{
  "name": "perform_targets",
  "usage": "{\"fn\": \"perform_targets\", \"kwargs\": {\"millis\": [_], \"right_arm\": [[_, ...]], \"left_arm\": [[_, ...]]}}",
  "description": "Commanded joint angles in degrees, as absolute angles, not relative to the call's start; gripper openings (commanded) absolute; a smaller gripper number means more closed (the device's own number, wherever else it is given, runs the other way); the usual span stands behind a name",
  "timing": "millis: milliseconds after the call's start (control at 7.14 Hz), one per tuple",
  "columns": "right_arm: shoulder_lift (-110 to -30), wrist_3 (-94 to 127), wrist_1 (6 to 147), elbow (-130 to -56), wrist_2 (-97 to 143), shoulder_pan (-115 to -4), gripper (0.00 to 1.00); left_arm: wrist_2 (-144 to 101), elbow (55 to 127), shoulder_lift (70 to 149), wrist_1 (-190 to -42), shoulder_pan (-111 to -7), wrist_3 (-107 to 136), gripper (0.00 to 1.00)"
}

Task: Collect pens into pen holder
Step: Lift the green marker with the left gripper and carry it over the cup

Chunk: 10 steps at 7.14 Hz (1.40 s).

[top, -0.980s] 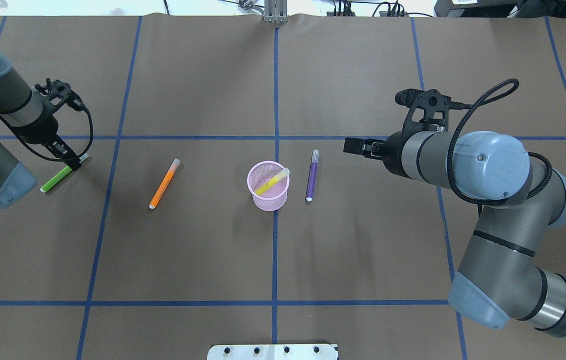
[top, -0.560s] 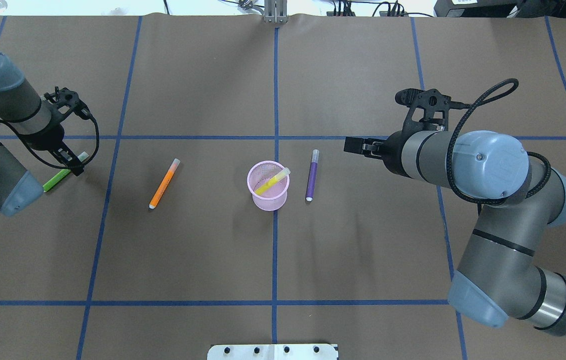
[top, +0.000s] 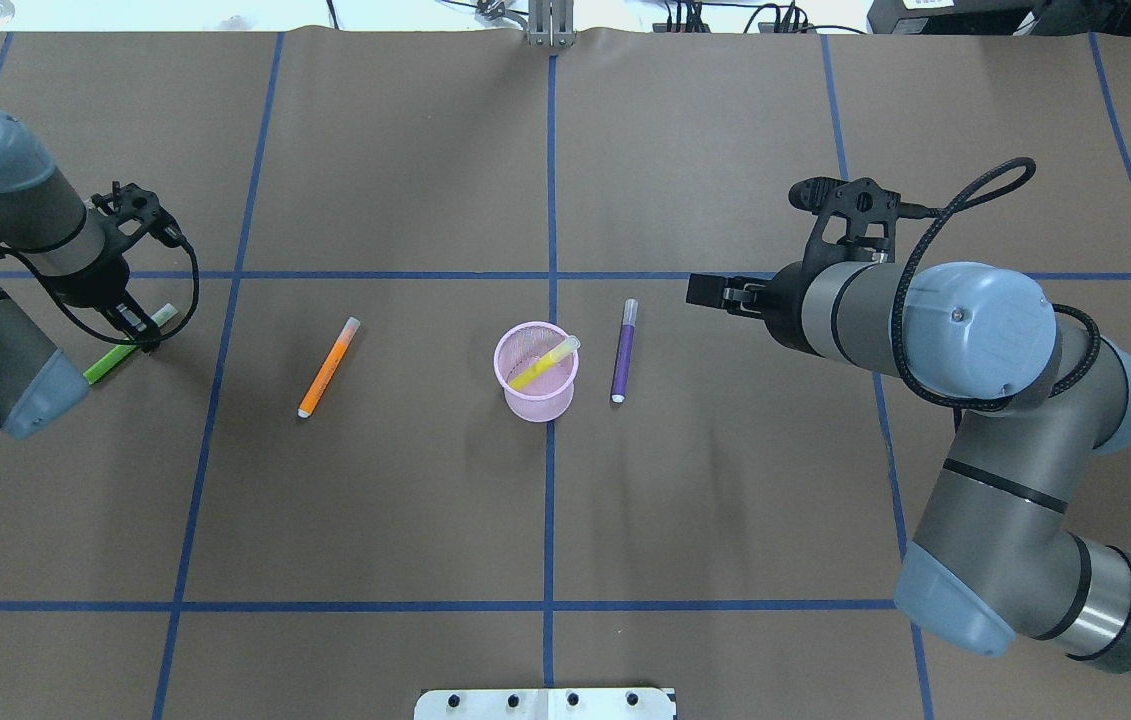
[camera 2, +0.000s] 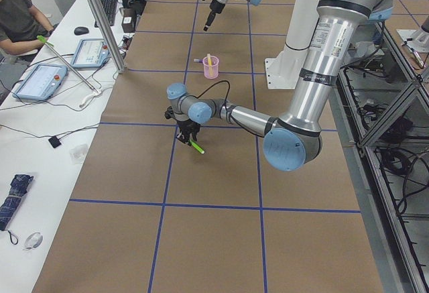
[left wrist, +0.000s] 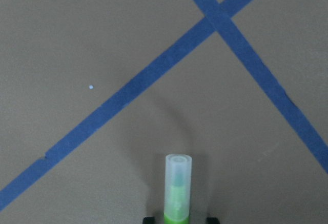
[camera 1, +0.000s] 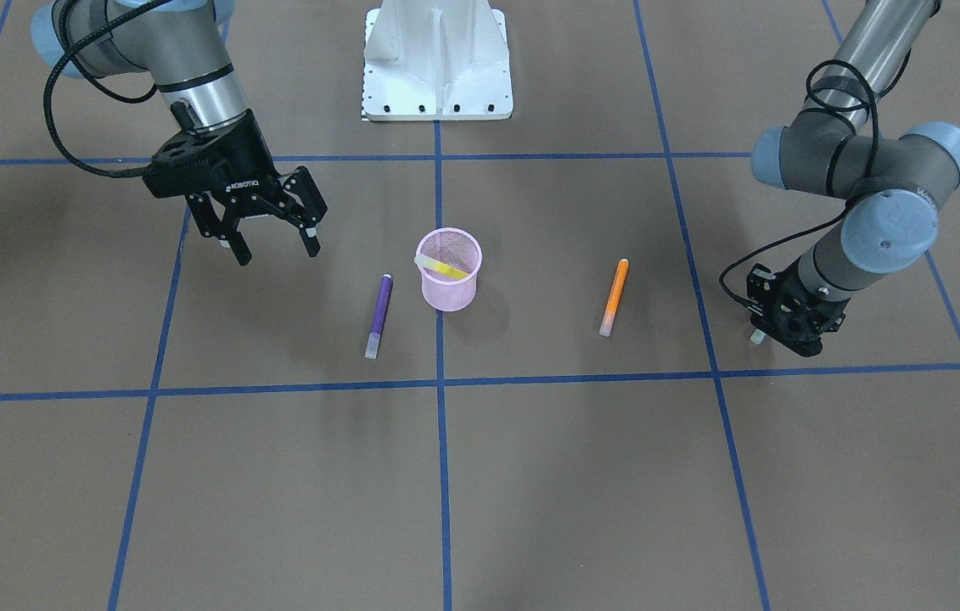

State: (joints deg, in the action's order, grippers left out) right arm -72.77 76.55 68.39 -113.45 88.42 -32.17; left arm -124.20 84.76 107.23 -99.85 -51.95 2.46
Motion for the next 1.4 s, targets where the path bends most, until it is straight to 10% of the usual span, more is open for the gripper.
{"fn": "perform_targets", "kwargs": {"millis": [0, 1260], "right_arm": [[-72.77, 76.55, 68.38, -113.55, 88.33, -32.17, 0.99], [-74.27, 74.89, 68.29, -113.38, 89.03, -34.01, 0.99]], "left_arm": [[-124.28, 84.64, 107.23, -99.84, -51.94, 2.46, 0.00], [-109.16, 101.42, 127.60, -102.30, -37.04, 30.09, 0.00]]}}
